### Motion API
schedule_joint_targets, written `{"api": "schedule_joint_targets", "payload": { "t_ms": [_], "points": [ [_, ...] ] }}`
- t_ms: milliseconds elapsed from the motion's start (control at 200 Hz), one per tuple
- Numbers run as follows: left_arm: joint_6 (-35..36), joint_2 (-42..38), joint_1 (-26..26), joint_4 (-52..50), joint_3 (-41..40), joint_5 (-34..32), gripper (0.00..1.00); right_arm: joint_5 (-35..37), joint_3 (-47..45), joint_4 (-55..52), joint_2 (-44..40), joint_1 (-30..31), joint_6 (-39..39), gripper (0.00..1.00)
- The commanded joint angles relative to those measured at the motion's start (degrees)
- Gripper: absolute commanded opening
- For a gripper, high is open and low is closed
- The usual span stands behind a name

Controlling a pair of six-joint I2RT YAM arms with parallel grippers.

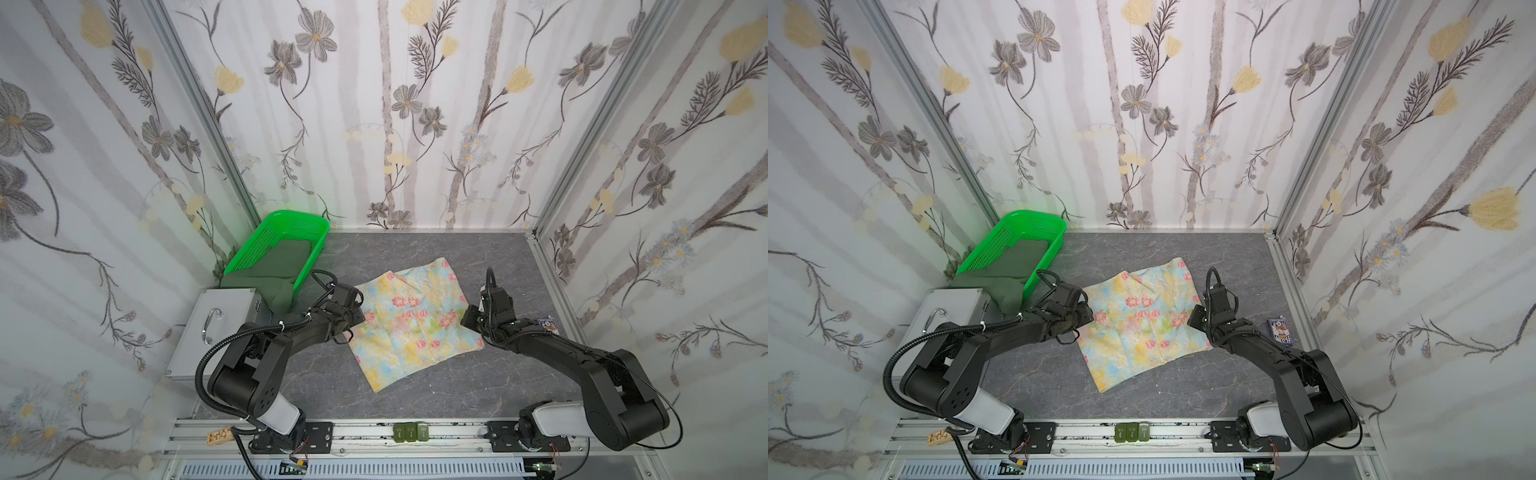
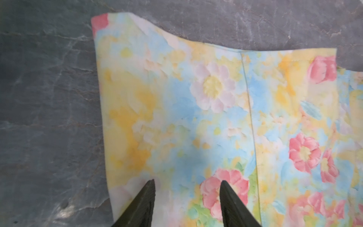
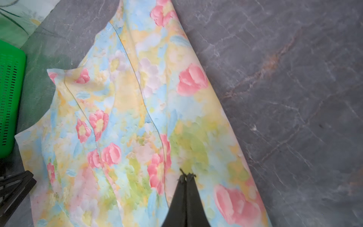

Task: Fold and stack skirts
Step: Rotate the skirt at the center of the table.

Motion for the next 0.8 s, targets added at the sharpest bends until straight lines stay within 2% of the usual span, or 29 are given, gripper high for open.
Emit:
{"api": "schedule_joint_targets", "payload": {
  "t_ms": [0,105,215,794],
  "points": [
    [-0.2,0.1,-0.2,-0.5,2.3,0.4,0.56,0.1,5.4,1.1,4.6,0.1,-3.4,0.0],
    [-0.3,3.2,-0.4,-0.6,4.6,0.7,0.56,-1.0,8.4,1.6,9.0,0.0,-3.1,0.0],
    [-0.3,7.3,-0.5,-0.6,7.9,0.6,0.55,-1.7,4.2,4.6,9.1,0.1,-0.5,0.0],
    [2.3,28.7,-4.2,-1.2,29.3,4.5,0.54,4.5,-10.9,3.8,-4.2,4.4,7.4,0.0]
  ]
}}
